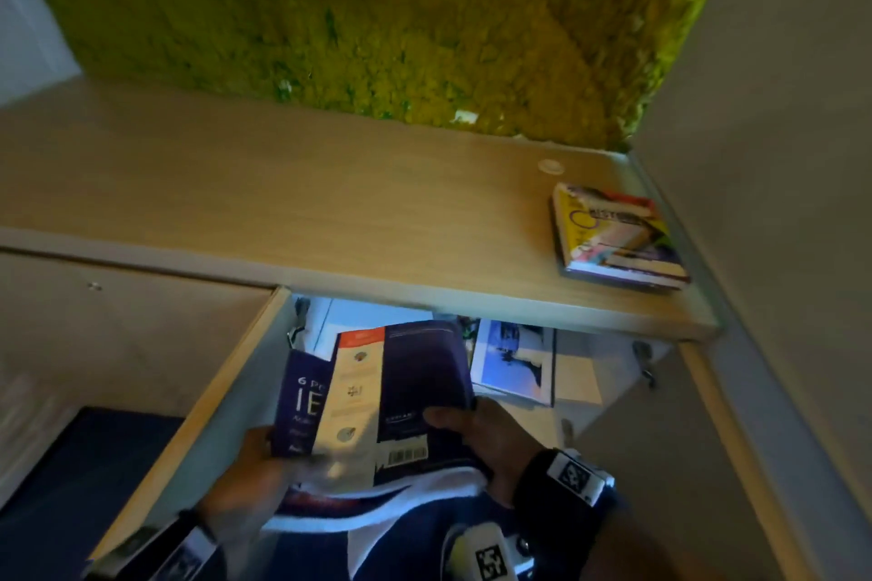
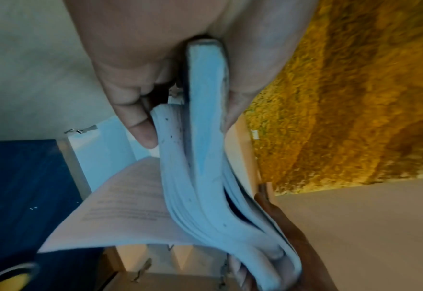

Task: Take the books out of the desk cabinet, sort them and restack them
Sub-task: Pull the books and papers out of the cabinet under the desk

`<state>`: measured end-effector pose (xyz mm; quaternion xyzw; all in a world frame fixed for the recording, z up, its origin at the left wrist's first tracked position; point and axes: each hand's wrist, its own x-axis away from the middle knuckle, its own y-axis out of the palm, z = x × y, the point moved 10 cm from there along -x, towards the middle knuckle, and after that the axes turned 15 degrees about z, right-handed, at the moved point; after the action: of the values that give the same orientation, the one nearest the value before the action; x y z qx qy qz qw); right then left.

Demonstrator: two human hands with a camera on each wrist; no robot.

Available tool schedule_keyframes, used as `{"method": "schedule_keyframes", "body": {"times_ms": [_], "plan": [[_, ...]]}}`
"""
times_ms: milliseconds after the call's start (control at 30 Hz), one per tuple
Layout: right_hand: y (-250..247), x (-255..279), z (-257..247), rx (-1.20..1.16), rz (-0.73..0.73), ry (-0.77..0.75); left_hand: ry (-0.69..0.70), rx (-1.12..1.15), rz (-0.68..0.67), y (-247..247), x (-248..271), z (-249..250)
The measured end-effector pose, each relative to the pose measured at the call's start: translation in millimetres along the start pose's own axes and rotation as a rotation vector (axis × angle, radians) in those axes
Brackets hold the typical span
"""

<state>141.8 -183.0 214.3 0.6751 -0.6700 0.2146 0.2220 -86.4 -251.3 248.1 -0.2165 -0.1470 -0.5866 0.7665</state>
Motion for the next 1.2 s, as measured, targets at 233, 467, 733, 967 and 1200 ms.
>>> {"method": "schedule_keyframes", "body": {"times_ms": [233, 467, 733, 967, 1200], "plan": [[10, 56, -97, 0.093, -0.101, -0.253, 0.219, 0.103, 0.16, -16, 47, 55], [-25, 35, -164, -0.028, -0.036, -0.312, 0.375, 0.174, 0.198, 10, 27, 148], [-63, -12, -230, -0.121, 0.063, -0.382, 0.406, 0.235, 0.194, 51, -29, 217], [-106, -104, -284, -0.138, 0.151, -0.415, 0.402, 0.189, 0.206, 112, -125, 267], [-147, -201, -302, 0.148, 0.288, -0.364, 0.299, 0.078, 0.19, 175, -225, 270]]}}
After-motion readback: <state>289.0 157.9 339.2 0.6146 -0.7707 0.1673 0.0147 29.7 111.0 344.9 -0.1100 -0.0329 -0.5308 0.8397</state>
